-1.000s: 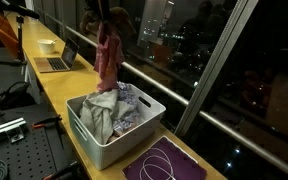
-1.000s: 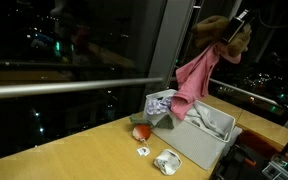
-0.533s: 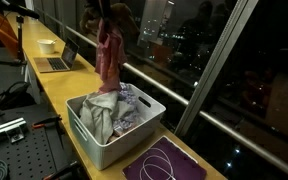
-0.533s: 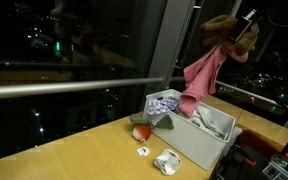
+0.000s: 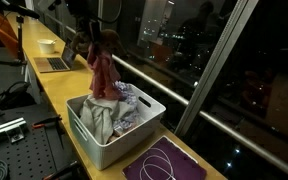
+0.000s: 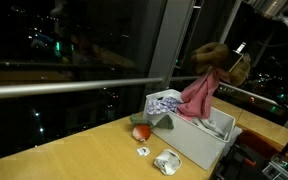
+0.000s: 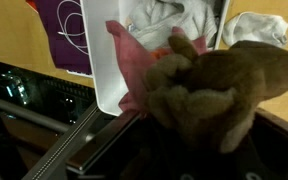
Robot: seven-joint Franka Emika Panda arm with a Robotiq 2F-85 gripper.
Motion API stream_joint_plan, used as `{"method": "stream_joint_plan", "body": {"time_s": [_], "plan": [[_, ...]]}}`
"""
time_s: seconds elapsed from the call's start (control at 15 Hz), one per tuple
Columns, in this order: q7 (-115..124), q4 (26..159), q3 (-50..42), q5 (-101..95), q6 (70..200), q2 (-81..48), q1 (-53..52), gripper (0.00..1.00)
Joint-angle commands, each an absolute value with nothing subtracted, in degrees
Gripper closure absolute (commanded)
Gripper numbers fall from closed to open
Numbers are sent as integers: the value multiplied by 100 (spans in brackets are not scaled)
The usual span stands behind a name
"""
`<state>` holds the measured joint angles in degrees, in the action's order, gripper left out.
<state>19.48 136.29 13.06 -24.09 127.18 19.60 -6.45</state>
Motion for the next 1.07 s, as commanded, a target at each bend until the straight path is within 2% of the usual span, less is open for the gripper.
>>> {"method": "stream_joint_plan", "body": {"time_s": [0.0, 0.6, 1.0], "plan": [[1978, 13874, 1421, -2245, 13146, 1791, -717, 97], [1770, 14172, 1332, -1799, 14036, 1292, -821, 97], [1444, 14411, 968, -1529, 13955, 1672, -625, 97]]}}
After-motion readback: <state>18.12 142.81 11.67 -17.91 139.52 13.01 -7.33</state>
